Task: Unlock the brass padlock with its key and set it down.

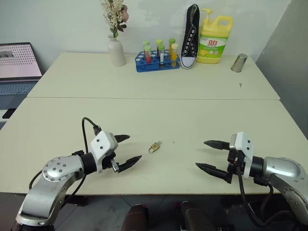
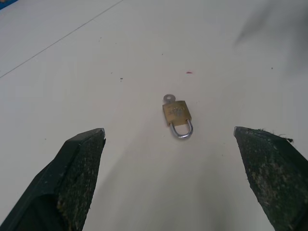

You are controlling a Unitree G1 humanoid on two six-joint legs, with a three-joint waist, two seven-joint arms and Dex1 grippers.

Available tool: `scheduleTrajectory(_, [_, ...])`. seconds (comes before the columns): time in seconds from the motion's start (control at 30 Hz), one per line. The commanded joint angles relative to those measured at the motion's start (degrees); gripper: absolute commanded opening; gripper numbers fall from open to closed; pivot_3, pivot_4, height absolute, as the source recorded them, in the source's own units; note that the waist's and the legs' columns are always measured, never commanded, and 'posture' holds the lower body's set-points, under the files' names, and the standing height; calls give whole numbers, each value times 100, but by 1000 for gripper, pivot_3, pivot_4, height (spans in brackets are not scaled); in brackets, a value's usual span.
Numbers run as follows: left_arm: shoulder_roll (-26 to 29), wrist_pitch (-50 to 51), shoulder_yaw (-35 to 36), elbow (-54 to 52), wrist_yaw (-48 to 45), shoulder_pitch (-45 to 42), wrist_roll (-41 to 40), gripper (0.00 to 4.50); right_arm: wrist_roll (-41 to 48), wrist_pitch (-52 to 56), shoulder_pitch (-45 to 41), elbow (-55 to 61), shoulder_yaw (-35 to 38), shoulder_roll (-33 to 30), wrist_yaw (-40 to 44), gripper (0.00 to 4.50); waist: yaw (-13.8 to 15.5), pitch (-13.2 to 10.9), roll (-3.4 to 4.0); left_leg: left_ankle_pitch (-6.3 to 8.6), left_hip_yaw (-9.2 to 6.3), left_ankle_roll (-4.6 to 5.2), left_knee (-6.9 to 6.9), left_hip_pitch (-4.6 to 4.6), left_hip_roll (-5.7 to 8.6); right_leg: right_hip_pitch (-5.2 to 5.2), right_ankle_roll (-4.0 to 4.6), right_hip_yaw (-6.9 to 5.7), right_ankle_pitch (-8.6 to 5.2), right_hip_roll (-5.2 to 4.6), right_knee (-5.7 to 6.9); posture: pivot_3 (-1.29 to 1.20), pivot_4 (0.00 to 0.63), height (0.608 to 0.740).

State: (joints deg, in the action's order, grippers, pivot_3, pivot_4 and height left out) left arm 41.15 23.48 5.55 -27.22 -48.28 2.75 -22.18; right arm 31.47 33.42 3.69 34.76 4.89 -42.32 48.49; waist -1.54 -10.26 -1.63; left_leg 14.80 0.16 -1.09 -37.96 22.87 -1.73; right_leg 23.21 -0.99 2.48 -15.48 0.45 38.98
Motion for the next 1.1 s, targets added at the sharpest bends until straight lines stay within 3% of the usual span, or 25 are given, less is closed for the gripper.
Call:
scheduleTrajectory(0.03, [-2, -8, -2, -120, -8, -60, -84, 4500, 0, -164, 13, 189, 8, 4, -2, 4471, -1, 0, 0, 0, 0, 0, 0, 0, 0, 0, 0, 0, 0, 0, 0, 0, 150, 740])
scheduleTrajectory(0.33, [122, 220, -48, -294, 126, 58, 21, 4500, -62, -345, -37, 12, -151, 91, 34, 4471, -1, 0, 0, 0, 0, 0, 0, 0, 0, 0, 0, 1, 0, 0, 0, 0, 150, 740])
scheduleTrajectory(0.6, [186, 290, 73, -72, 77, -43, -106, 4500, -88, -475, -280, -389, 188, 109, -46, 4471, -6, 0, 0, 0, 0, 0, -1, -1, 0, 0, 0, 0, 0, 0, 0, 0, 150, 740])
scheduleTrajectory(0.9, [-14, 383, -332, 510, 75, -962, 30, 4500, 546, 769, -863, -236, 56, 636, -947, 4471, -1, 0, 0, 0, -3, 0, 2, 3, 0, 2, 1, 1, 0, 22, 1, 0, 150, 740])
scheduleTrajectory(1.1, [-140, 830, -851, 612, 6, -1352, 26, 4500, 433, 1014, -1007, 4, -179, 628, -1191, 4471, -4, 0, 0, 0, 1, 0, -1, 4, 3, 2, -1, 4, 1, 20, 1, 0, 150, 740])
